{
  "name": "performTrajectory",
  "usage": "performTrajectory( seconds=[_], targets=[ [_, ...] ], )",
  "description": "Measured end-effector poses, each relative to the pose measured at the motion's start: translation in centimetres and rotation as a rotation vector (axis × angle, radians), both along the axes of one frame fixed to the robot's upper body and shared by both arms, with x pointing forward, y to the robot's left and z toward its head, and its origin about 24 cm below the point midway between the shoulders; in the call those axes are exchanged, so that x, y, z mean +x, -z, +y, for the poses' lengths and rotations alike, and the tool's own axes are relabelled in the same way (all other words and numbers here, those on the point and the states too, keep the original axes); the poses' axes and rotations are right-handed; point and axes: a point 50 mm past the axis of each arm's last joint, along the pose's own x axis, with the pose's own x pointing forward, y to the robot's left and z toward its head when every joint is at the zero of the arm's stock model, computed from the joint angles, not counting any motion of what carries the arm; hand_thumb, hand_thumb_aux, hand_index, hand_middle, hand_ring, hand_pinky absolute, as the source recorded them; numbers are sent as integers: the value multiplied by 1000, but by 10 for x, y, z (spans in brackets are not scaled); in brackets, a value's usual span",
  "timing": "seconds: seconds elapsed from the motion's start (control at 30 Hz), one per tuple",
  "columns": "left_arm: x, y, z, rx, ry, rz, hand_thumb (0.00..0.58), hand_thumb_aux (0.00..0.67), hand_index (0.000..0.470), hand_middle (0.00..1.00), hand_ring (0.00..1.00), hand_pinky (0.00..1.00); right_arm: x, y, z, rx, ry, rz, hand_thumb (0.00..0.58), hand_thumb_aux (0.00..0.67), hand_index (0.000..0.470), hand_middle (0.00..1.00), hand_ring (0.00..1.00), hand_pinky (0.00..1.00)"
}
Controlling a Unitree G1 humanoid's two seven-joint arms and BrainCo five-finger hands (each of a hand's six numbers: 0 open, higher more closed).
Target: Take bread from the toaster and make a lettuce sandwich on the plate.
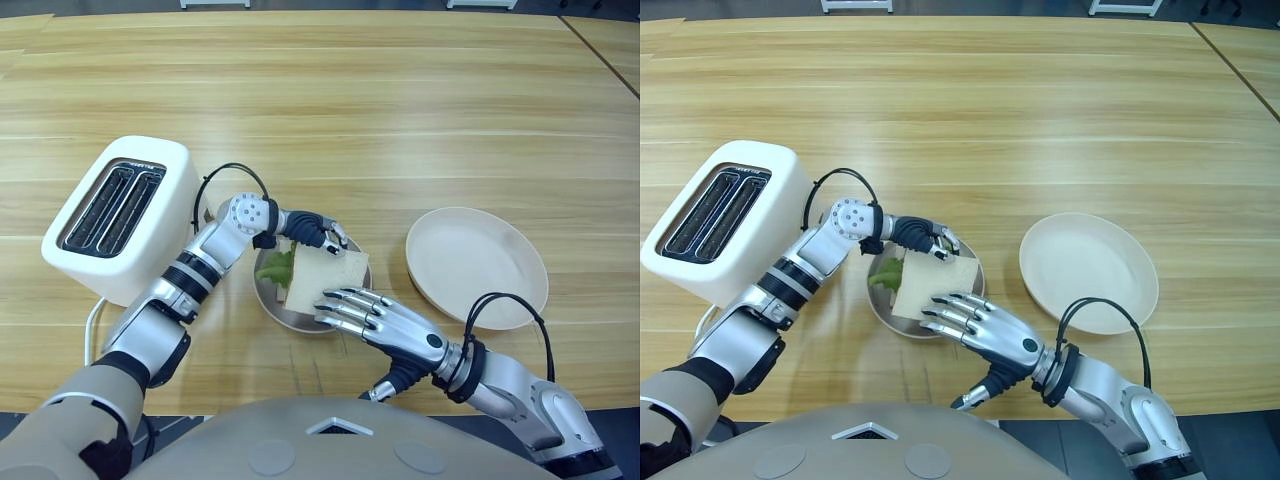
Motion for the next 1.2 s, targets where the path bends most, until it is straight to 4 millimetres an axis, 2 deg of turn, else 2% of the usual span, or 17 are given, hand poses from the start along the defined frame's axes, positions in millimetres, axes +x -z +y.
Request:
performTrajectory(
  seconds=[0.17,0.27,0.4,0.47,0.73,1.0,1.2],
  targets=[
    [8,-23,5,-33,-25,-63,580,670,470,1000,1000,1000,2,-8,2,15,-9,-24,0,0,0,0,0,0],
    [15,-30,6,-20,-49,-113,580,670,470,1000,1000,1000,5,-9,3,16,-7,-36,0,0,0,0,0,0],
    [25,-20,15,22,-115,-129,580,670,470,1000,1000,1000,14,-13,5,29,19,-73,0,0,0,0,0,0],
    [29,-9,21,53,-154,-129,580,670,470,1000,1000,1000,19,-15,4,37,42,-95,0,0,0,0,0,0],
    [30,12,27,101,-190,-143,580,670,470,1000,1000,1000,35,-16,4,55,101,-126,0,0,0,0,0,0],
    [22,12,22,118,-146,-204,580,670,470,1000,1000,1000,42,13,18,-4,73,9,0,0,0,0,0,0],
    [12,-6,29,167,-102,-302,580,670,470,1000,1000,1000,43,14,26,12,45,15,0,0,0,0,0,0]
  ],
)
